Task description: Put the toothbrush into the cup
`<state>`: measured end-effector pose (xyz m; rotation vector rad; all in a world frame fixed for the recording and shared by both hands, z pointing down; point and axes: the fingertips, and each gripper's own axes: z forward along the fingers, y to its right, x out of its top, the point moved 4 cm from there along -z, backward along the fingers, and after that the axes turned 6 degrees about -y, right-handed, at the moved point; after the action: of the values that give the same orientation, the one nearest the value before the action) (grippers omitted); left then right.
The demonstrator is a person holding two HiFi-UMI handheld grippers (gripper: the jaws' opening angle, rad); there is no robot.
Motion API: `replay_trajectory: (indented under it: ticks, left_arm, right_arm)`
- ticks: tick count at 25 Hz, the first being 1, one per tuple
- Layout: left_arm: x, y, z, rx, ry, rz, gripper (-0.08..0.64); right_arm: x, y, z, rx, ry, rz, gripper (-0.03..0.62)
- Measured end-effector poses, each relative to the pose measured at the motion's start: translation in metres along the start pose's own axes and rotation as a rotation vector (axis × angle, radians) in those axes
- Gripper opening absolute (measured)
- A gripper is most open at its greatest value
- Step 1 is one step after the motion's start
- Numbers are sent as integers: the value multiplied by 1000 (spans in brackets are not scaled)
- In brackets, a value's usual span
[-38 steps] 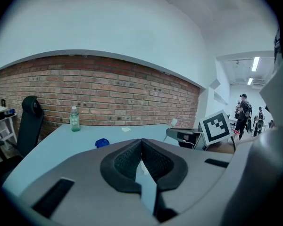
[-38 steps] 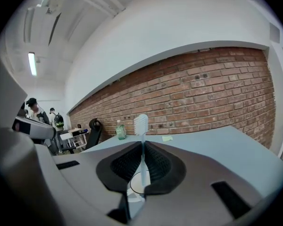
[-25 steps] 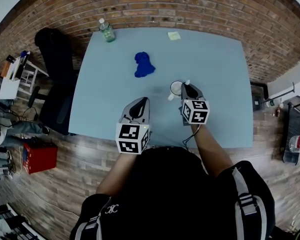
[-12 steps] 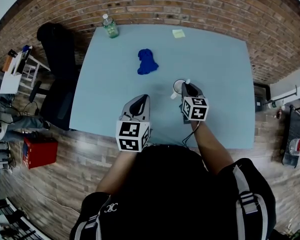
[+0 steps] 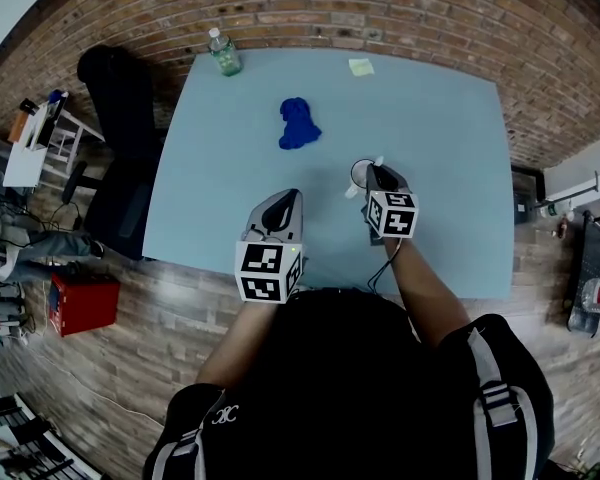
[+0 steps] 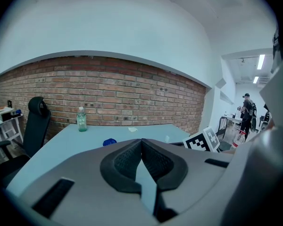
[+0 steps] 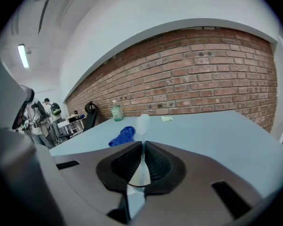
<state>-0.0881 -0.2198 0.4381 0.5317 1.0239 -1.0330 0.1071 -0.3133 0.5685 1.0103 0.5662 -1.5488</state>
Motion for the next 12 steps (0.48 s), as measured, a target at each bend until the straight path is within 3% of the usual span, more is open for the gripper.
replay_trajectory:
  ticks: [12]
  left_arm:
    - [0,5,2,-9,1,15,9]
  right_arm:
    - [-4,10,-3,-27,5,48,37]
